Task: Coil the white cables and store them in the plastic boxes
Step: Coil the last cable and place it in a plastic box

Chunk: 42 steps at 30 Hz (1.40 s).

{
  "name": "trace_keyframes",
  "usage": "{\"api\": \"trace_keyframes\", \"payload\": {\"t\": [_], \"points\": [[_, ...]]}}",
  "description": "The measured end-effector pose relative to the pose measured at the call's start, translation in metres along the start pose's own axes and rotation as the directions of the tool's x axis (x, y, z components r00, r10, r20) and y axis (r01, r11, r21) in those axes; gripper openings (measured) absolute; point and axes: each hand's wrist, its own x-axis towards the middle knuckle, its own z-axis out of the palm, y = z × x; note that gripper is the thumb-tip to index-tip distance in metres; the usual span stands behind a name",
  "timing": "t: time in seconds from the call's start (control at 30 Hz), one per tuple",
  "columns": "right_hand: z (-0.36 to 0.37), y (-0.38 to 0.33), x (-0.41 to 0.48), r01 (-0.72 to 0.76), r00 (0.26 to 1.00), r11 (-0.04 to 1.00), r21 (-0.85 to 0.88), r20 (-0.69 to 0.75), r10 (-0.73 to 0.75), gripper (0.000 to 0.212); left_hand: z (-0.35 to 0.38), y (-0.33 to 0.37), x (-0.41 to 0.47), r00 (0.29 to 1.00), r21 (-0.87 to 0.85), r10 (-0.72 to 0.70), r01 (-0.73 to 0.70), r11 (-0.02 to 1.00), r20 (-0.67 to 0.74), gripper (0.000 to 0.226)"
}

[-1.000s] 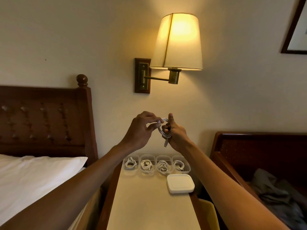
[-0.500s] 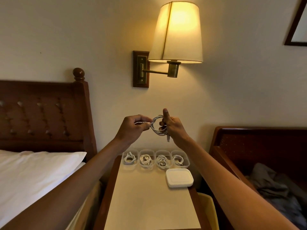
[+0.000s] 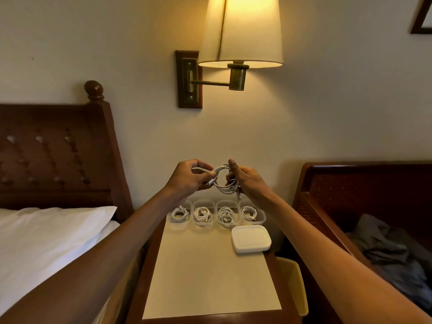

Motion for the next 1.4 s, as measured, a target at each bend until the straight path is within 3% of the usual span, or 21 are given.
{"api": "trace_keyframes", "payload": {"t": [0.17,0.33,0.57,0.67,0.93,1.13,1.33,1.4], "points": [[-0.023,0.030,0.004,-0.081,0.995,0.994,0.076,0.066,0.077,0.029,0.016,-0.026,0.021,0.996,0.060,0.019,-0.014,0.998,-0.089,0.017],[-0.043,0.065,0.020,-0.055,0.994,0.994,0.092,-0.089,0.063,0.021,0.044,-0.054,0.039,0.996,0.057,-0.083,0.083,0.995,-0.012,0.018],[-0.081,0.157,0.064,-0.157,0.941,0.970,-0.188,-0.327,0.089,0.021,0.072,-0.114,0.079,0.992,0.186,-0.125,0.117,0.976,0.035,0.013],[-0.093,0.195,0.079,-0.226,0.923,0.916,-0.331,-0.373,0.094,0.019,0.081,-0.143,0.092,0.982,0.244,-0.168,0.142,0.959,0.090,0.012],[-0.101,0.268,0.131,-0.331,0.887,0.814,-0.478,-0.452,0.096,0.013,0.106,-0.213,0.135,0.969,0.319,-0.219,0.174,0.932,0.113,0.017],[-0.093,0.305,0.155,-0.360,0.894,0.761,-0.540,-0.433,0.116,0.018,0.130,-0.257,0.164,0.972,0.410,-0.194,0.125,0.904,0.132,0.016],[-0.082,0.325,0.153,-0.377,0.887,0.716,-0.587,-0.451,0.097,0.009,0.150,-0.287,0.179,0.978,0.624,-0.072,-0.069,0.778,0.198,0.017],[-0.082,0.326,0.151,-0.383,0.896,0.588,-0.712,-0.441,0.051,0.011,0.154,-0.295,0.180,0.979,0.674,-0.041,-0.108,0.731,0.201,0.019]]}}
